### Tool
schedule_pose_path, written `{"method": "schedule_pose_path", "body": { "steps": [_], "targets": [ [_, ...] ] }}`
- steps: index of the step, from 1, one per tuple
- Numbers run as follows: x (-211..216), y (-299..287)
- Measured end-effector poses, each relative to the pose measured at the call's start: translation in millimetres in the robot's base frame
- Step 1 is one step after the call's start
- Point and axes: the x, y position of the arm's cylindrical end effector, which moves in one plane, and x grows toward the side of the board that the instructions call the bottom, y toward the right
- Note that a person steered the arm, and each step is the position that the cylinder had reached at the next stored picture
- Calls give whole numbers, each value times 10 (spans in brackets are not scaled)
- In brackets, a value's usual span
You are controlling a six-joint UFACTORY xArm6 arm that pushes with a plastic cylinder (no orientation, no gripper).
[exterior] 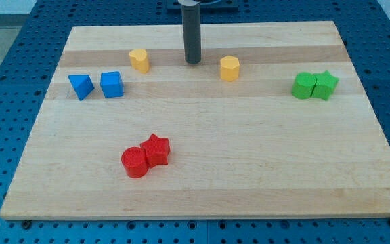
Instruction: Place the hexagon at the right bottom of the board
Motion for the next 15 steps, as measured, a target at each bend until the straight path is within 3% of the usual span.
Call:
{"method": "schedule_pose_path", "body": {
  "steps": [7,9,10,11,12,13,14,15],
  "targets": [
    [-3,488],
    [-232,714],
    [-168,845],
    [182,1454],
    [420,1111],
    [-315,1081],
    [75,607],
    [1186,1023]
  ]
}}
